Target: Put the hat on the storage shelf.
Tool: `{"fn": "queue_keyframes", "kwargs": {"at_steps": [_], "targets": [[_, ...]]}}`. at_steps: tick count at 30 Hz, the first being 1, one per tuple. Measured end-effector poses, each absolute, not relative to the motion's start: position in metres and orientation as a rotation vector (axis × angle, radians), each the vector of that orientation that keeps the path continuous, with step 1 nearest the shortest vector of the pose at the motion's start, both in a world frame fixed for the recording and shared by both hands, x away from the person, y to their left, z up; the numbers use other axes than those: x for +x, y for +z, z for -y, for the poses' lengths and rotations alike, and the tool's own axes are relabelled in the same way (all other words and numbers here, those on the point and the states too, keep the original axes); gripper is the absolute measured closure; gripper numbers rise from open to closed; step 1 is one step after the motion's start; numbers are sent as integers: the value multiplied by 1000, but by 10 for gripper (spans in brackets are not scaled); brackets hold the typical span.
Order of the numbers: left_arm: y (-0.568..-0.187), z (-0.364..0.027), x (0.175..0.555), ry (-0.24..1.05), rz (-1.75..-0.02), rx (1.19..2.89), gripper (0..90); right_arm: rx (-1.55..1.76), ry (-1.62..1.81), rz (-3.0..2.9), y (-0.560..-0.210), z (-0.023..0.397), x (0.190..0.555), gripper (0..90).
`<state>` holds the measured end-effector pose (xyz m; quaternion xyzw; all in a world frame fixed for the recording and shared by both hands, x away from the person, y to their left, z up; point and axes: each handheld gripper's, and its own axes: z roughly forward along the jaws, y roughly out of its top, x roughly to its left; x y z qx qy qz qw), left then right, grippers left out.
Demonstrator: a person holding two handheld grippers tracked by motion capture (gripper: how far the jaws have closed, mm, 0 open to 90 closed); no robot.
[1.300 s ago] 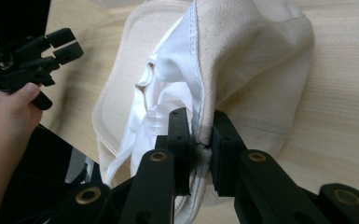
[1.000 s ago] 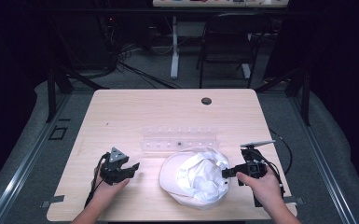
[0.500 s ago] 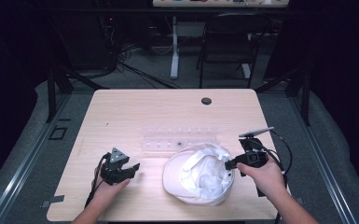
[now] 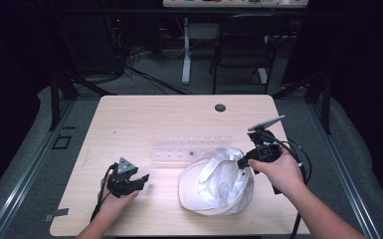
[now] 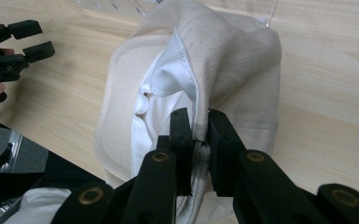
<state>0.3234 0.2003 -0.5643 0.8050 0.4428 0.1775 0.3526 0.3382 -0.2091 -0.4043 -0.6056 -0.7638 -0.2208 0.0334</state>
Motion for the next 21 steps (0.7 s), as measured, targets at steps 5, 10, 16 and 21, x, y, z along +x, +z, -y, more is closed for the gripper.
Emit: {"fn": "queue_keyframes", "kwargs": {"at_steps": [5,10,16,21], "targets": [[-564,-200,323,460,-1147,2082,463,-1857,-696,2370,-392,207,340,819],[-564,-200,323,458,-1153,2079,463,-1844,-705,2381,-382,204,340,820],[-564,-200,323,460,-1150,2081,463,-1820,-729,2379,-370,200,341,820],[-564,-200,323,460,-1148,2082,463,-1798,-782,2332,-361,200,340,820]]}}
